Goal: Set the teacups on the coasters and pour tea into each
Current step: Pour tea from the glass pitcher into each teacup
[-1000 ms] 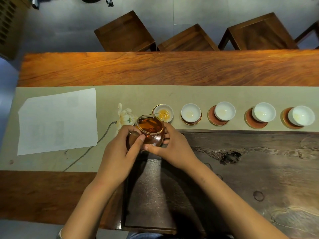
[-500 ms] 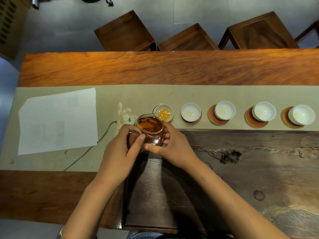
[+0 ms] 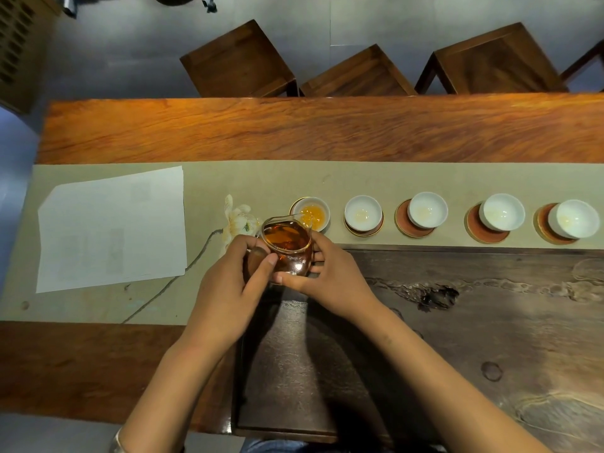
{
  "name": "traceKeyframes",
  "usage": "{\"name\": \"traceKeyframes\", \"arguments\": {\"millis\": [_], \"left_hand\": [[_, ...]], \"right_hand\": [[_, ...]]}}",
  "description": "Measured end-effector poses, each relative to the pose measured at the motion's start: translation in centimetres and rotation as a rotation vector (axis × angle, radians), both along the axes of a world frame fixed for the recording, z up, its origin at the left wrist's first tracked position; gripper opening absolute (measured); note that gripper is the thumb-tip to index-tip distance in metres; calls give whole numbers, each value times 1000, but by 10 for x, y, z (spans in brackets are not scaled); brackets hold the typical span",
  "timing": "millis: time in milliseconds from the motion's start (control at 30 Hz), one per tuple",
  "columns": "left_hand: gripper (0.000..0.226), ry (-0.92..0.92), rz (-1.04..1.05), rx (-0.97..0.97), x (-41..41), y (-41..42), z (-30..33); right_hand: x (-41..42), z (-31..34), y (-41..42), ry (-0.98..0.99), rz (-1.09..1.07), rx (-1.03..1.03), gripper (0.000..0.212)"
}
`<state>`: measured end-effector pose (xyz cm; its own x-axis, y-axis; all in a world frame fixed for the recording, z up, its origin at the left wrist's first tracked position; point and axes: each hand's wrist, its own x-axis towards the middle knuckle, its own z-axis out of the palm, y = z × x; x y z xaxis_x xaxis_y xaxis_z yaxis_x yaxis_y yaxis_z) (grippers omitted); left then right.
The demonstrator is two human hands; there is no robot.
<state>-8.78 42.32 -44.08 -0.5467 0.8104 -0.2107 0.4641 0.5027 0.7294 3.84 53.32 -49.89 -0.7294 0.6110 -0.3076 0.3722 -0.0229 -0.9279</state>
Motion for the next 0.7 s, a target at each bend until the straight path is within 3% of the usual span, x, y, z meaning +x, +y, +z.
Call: {"name": "traceKeyframes", "arguments": {"millis": [267, 700], "left_hand": [[33, 0, -7, -8, -1, 1, 0], [25, 17, -12, -24, -2, 1, 0]], "right_hand": [[1, -3, 0, 4, 8, -23, 67], [1, -1, 0, 12, 7, -21, 58]]}}
